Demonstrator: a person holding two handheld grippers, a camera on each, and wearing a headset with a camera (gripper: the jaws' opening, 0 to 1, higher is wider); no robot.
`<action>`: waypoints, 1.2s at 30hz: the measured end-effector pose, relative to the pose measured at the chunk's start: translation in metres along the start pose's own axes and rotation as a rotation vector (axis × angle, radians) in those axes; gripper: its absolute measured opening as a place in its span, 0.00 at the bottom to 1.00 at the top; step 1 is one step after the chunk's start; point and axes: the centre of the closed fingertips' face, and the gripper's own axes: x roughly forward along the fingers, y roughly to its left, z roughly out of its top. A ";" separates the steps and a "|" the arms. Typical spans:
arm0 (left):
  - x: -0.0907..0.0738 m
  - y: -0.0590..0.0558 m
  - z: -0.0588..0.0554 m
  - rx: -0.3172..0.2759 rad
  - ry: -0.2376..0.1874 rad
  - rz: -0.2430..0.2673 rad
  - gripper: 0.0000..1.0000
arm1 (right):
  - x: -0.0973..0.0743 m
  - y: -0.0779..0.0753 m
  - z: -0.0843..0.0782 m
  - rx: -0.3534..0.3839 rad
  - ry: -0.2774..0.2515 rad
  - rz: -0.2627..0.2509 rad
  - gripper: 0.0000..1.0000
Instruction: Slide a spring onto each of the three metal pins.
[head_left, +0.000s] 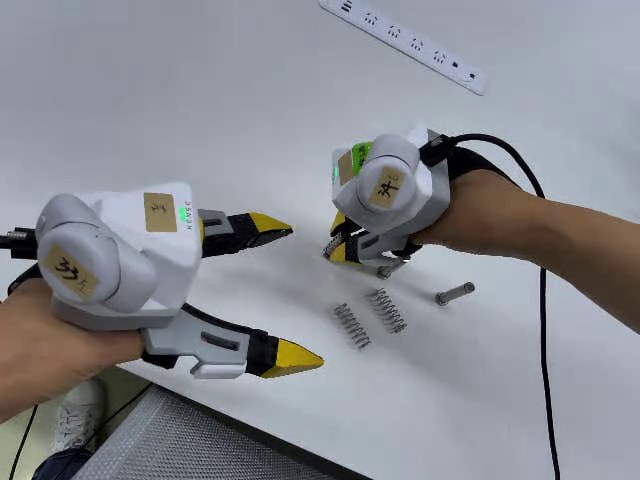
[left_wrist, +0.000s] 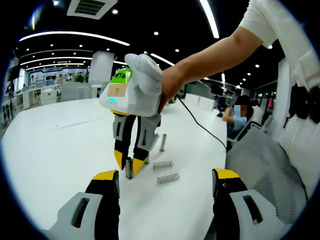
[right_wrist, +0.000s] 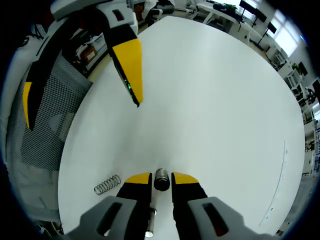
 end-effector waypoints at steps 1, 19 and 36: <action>0.000 0.000 0.000 0.000 0.000 0.000 0.77 | 0.000 0.000 0.000 0.001 -0.001 0.000 0.16; 0.002 -0.005 0.000 0.017 0.029 -0.017 0.77 | -0.015 -0.001 0.004 0.039 -0.077 -0.044 0.30; 0.001 -0.004 -0.003 0.050 0.088 -0.039 0.76 | -0.059 0.005 0.005 0.205 -0.288 -0.135 0.51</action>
